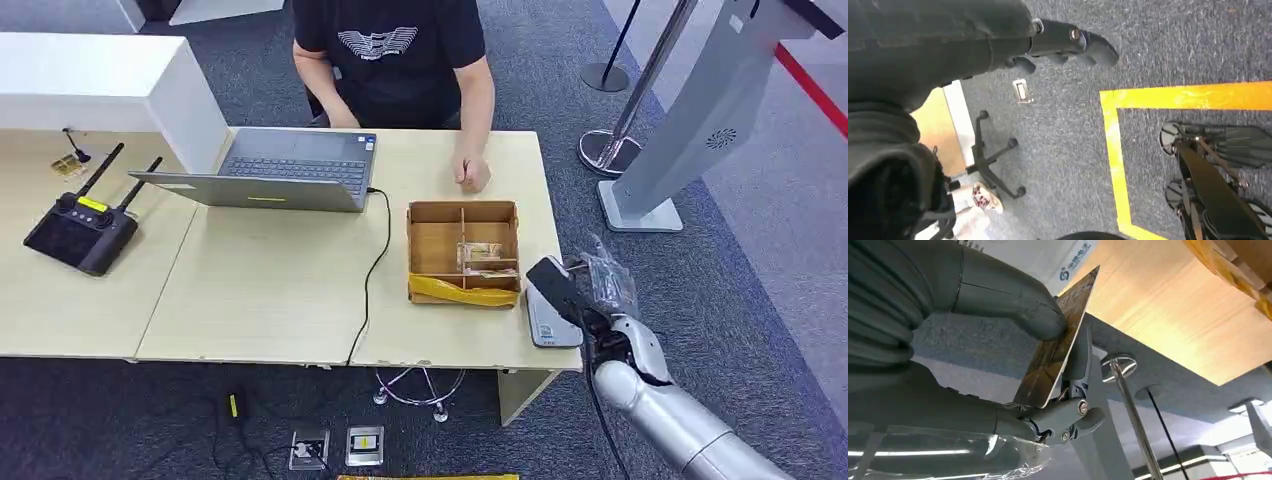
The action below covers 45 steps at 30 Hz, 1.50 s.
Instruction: Pass the card to the sensor for recognition and then transmit it.
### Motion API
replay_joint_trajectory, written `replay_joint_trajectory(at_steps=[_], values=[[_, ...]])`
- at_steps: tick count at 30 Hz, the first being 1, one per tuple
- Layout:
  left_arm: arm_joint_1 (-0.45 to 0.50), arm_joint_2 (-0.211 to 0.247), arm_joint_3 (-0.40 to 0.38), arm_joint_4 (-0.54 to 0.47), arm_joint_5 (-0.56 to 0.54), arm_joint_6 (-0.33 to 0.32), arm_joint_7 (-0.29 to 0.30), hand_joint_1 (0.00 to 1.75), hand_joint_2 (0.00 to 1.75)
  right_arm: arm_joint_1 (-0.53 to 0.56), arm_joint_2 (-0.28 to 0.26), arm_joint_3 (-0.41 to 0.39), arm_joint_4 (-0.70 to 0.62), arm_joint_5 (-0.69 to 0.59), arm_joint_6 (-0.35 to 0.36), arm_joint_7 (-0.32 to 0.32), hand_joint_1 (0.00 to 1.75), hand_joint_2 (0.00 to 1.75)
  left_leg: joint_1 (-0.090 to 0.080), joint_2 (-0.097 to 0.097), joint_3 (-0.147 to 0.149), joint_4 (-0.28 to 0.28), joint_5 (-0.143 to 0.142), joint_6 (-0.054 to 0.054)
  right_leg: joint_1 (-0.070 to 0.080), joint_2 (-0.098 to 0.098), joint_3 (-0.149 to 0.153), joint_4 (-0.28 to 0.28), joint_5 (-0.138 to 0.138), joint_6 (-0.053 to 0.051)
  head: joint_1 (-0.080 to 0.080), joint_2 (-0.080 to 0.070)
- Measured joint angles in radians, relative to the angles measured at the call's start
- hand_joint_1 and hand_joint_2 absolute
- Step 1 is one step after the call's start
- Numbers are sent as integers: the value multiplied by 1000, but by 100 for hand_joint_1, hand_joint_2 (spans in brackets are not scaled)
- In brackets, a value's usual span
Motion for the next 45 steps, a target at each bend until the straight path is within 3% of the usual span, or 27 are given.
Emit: replay_joint_trajectory(at_steps=[23, 32, 45], values=[[0, 8, 0, 0, 9, 0, 13, 0, 0, 128, -12, 1, -48, 15, -43, 39, 175, 175, 0, 1, 1, 0, 0, 0, 0, 1, 0, 0, 0, 0, 0, 0], [0, 13, 0, 0, 10, 0, 16, 0, 0, 129, -27, -5, -82, 39, -62, 50, 175, 175, 0, 1, 1, 0, 0, 0, 0, 1, 0, 0, 1, -1, 0, 0], [0, 17, 0, -2, 17, 0, -8, 0, 0, 54, -78, -36, -201, 95, -24, 82, 175, 175, 0, 2, 1, 0, 0, 0, 0, 1, 0, 0, 1, -1, 0, 0]])
